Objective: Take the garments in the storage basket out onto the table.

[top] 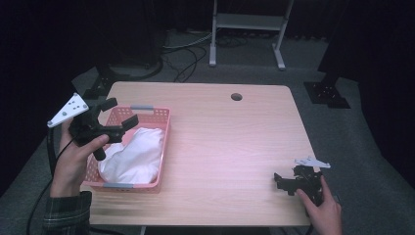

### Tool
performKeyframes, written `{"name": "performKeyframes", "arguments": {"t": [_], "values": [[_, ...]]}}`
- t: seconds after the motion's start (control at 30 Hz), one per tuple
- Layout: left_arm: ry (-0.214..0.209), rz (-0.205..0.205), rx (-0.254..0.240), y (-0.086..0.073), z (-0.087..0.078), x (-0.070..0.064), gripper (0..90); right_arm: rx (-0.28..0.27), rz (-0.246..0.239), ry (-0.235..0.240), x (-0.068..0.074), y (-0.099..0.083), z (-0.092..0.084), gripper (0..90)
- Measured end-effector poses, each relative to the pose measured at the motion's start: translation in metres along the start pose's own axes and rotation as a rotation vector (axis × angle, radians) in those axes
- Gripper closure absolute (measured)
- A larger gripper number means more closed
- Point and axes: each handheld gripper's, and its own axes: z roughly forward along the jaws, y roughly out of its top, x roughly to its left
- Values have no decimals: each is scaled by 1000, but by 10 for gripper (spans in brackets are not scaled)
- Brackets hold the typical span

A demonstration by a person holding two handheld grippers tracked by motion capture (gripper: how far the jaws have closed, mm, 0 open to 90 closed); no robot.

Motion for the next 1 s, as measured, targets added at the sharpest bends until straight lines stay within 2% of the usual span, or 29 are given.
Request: {"name": "performKeyframes", "arguments": {"t": [0.57,0.8,1.0], "values": [[42,8,13,-1,-19,17,14,0,0,0,0,0,0,0],[52,35,70,-4,-21,19,14,0,0,0,0,0,0,0],[44,48,112,-6,-20,19,14,0,0,0,0,0,0,0]]}}
